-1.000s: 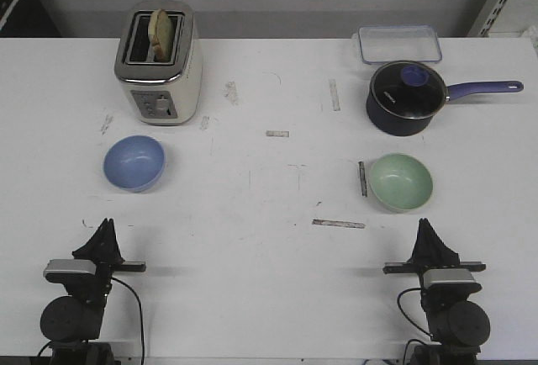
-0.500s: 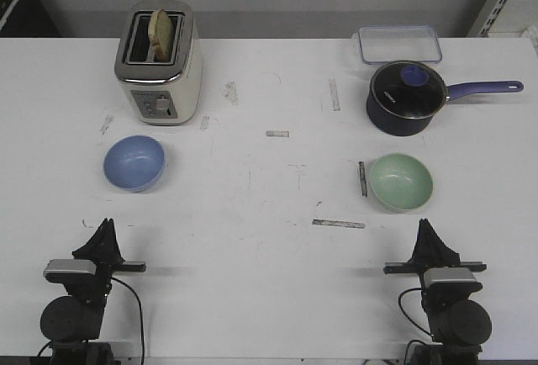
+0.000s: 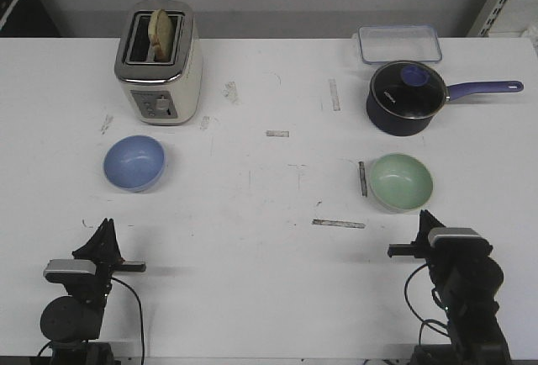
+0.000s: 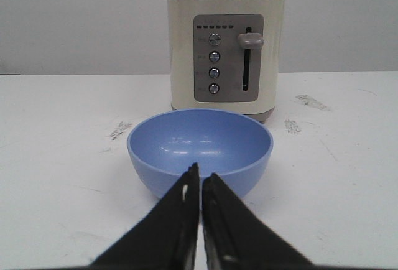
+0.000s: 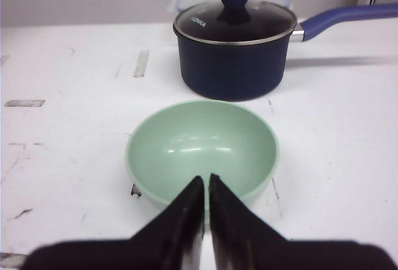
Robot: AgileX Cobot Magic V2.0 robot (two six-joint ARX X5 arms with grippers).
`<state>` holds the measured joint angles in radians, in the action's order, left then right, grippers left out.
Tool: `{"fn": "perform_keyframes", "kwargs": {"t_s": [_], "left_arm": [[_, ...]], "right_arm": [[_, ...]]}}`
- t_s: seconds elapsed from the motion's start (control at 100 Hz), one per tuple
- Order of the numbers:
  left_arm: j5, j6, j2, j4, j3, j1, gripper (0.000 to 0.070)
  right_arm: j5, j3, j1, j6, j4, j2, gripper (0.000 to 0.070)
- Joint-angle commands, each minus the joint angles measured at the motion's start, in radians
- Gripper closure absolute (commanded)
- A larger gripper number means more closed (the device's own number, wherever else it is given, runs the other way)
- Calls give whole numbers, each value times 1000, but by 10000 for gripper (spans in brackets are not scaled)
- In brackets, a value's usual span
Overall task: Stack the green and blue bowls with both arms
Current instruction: 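Reach the right gripper forward and grip the rim of the pale green bowl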
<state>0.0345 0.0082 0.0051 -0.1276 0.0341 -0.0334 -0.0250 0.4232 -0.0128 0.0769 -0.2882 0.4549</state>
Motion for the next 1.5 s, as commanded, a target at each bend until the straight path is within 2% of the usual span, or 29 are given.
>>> {"fn": "perform_keyframes", "kwargs": {"t_s": [0.0, 0.22, 0.33, 0.63, 0.67, 0.83, 0.87, 0.99, 1.18, 1.26, 1.32, 1.4, 1.49], "left_arm": [[3, -9, -2, -15, -21, 0, 699], [3, -9, -2, -15, -21, 0, 699], [2, -9, -2, -15, -21, 0, 699], [2, -9, -2, -15, -21, 0, 699], [2, -9, -2, -15, -21, 0, 699], [3, -9, -2, -15, -21, 0, 699], [3, -9, -2, -15, -21, 0, 699], [3, -9, -2, -15, -21, 0, 699], [3, -9, -2, -15, -21, 0, 699], [2, -9, -2, -15, -21, 0, 699], [3, -9, -2, -16, -21, 0, 699], [3, -9, -2, -15, -21, 0, 699], [3, -9, -2, -15, -21, 0, 699]], "right_arm": [[3, 56, -1, 30, -35, 74, 691], [3, 283, -1, 32, -277, 330, 691], [9, 401, 5, 64, -366, 447, 691], [12, 730, 100, 83, -640, 769, 674], [-2, 766, 121, 92, -672, 810, 630], [-85, 864, 188, 91, -715, 944, 348], [-92, 874, 200, 91, -711, 970, 315], [-116, 876, 231, 84, -693, 1039, 281], [-180, 876, 237, 53, -649, 1143, 282], [-218, 876, 237, 56, -624, 1178, 304], [-242, 876, 237, 58, -615, 1195, 379], [-236, 874, 237, 60, -602, 1203, 514], [-237, 873, 237, 60, -578, 1203, 635]]}}
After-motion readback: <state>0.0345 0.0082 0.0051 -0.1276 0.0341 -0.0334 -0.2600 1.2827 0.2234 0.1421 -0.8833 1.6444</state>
